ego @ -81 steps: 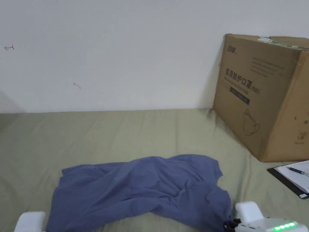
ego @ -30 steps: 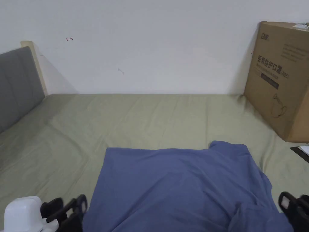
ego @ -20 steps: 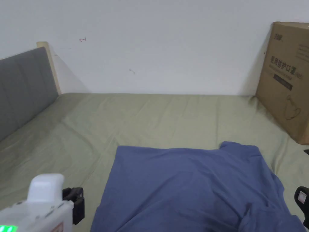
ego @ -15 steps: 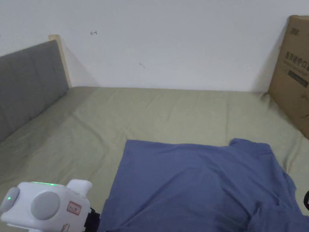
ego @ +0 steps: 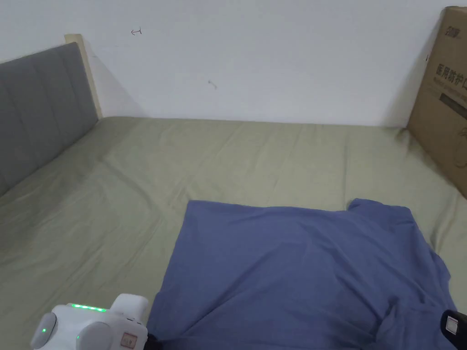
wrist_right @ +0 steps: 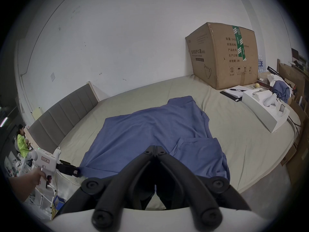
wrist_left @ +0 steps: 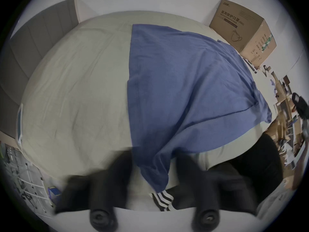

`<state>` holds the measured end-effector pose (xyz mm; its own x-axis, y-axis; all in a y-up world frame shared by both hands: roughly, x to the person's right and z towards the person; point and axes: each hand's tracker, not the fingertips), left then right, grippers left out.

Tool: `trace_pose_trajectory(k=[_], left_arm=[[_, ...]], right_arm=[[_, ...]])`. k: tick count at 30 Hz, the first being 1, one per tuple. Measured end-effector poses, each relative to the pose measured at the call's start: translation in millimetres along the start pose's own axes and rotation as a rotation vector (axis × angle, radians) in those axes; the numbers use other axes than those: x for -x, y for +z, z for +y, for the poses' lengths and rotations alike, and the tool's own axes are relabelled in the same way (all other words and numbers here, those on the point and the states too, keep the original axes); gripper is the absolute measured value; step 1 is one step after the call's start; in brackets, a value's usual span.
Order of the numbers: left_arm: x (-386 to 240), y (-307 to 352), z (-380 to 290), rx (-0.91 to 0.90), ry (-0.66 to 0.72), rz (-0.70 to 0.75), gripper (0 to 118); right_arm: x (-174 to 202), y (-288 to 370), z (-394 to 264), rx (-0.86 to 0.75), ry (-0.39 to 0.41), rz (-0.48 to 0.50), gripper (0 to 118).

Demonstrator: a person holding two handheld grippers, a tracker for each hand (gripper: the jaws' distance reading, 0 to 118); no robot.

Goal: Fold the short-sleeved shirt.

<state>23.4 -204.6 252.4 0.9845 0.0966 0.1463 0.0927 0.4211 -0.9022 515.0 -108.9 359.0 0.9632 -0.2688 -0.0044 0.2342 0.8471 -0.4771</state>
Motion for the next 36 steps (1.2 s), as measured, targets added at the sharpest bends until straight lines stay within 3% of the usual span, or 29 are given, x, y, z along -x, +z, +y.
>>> trace_pose_trajectory(k=[3, 7, 10, 11, 12, 13, 14, 15, 21, 22, 23, 24, 29, 36], left_arm=[[-5.9, 6.5, -5.9, -0.024, 0.002, -0.081, 0], [-14.8, 28.6, -9.7, -0.157, -0.026, -0.015, 0], [-20.4, 43.5, -9.4, -0.202, -0.023, -0.006, 0], [-23.3, 47.2, -9.3, -0.210, -0.028, -0.004, 0], [-28.0, 52.8, -9.4, -0.235, -0.031, 0.001, 0], [-32.5, 57.1, -9.0, -0.247, -0.031, 0.001, 0], [-36.0, 59.2, -9.1, -0.258, -0.033, 0.003, 0], [-39.9, 60.9, -9.1, -0.272, -0.038, 0.011, 0], [-48.0, 61.0, -6.4, -0.263, -0.036, 0.018, 0], [-47.6, 59.9, -6.3, -0.254, -0.028, 0.013, 0], [-47.3, 58.3, -6.6, -0.245, -0.016, 0.012, 0], [-46.7, 56.3, -7.2, -0.237, -0.005, 0.016, 0], [-37.3, 55.4, -13.2, -0.227, 0.022, 0.029, 0], [-35.4, 70.0, -17.0, -0.299, 0.043, 0.048, 0]], right_arm=[[-7.7, 0.4, 2.2, 0.006, -0.006, -0.012, 0], [-40.4, -0.3, 9.3, 0.015, 0.050, -0.027, 0], [-70.6, -15.4, 15.0, 0.205, 0.075, -0.044, 0], [-84.9, -23.5, 14.0, 0.298, 0.062, -0.026, 7], [-99.0, -32.4, 12.0, 0.374, 0.049, -0.017, 27], [-108.2, -39.3, 8.2, 0.443, 0.038, -0.026, 59], [-116.5, -46.4, 1.9, 0.511, 0.028, -0.056, 106], [-124.1, -52.5, -7.0, 0.549, 0.023, -0.086, 118], [-144.5, -72.1, -37.7, 0.612, -0.023, -0.163, 103], [-145.6, -72.6, -39.8, 0.611, -0.031, -0.160, 85], [-146.5, -72.8, -41.3, 0.613, -0.039, -0.154, 33], [-147.1, -71.4, -43.6, 0.620, -0.035, -0.151, 3], [-142.1, -48.3, -40.1, 0.538, 0.033, -0.138, 3], [-128.2, -15.8, -12.0, 0.412, 0.023, -0.116, 3]])
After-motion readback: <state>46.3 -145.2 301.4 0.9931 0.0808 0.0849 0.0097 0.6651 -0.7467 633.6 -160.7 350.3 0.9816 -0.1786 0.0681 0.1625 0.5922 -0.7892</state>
